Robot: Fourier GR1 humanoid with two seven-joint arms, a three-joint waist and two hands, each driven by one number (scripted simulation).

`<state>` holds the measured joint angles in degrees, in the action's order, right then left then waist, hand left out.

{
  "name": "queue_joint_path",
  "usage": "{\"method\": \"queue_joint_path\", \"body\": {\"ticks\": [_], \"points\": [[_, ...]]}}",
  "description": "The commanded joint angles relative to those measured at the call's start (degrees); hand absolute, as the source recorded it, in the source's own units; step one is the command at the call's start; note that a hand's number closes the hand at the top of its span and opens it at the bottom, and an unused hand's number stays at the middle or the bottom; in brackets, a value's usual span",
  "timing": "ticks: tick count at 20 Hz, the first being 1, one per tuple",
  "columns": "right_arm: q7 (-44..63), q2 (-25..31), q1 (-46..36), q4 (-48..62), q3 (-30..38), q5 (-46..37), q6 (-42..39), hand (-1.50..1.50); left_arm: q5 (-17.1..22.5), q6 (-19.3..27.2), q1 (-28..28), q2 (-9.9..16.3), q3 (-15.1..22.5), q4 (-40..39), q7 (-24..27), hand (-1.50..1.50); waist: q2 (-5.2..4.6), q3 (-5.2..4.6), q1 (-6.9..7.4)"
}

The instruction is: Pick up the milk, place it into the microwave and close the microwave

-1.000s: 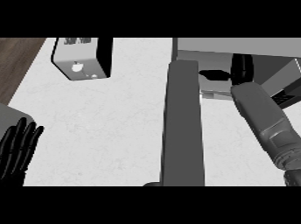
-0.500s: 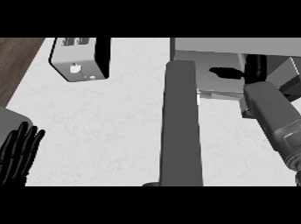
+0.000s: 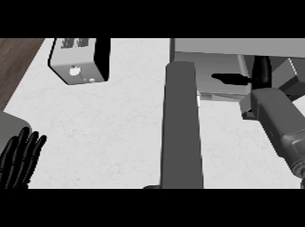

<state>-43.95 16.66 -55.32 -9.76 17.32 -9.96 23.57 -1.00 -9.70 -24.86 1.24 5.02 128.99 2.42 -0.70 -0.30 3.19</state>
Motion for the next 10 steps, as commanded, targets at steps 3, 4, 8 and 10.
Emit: {"method": "queue_joint_path", "body": {"ticks": [3, 4, 8, 10], "points": [[-0.23, -0.87, 3.13, -0.11, 0.66, 1.22, -3.56, -1.5, -2.02, -0.25, -2.19, -0.56, 3.24, 0.9, 1.36, -1.5, 0.3, 0.36, -1.58], [-1.87, -0.91, 5.08, -0.68, 1.17, 2.0, -5.31, -1.5, -1.36, 1.04, -1.18, -1.2, 2.76, -1.15, 2.19, -1.5, 0.35, 0.35, -1.93], [-2.71, -1.58, 7.23, -1.52, 0.66, 2.7, -13.59, -1.5, -1.55, 0.54, -0.87, -1.08, 3.14, -0.36, 0.83, -1.5, 0.49, 0.34, -2.44], [-2.97, -2.09, 9.99, -3.33, 0.04, 2.76, -14.31, -1.5, 0.5, -0.45, -4.1, -0.24, 1.23, 0.13, 2.4, -1.5, 0.98, 0.27, -3.13]]}}
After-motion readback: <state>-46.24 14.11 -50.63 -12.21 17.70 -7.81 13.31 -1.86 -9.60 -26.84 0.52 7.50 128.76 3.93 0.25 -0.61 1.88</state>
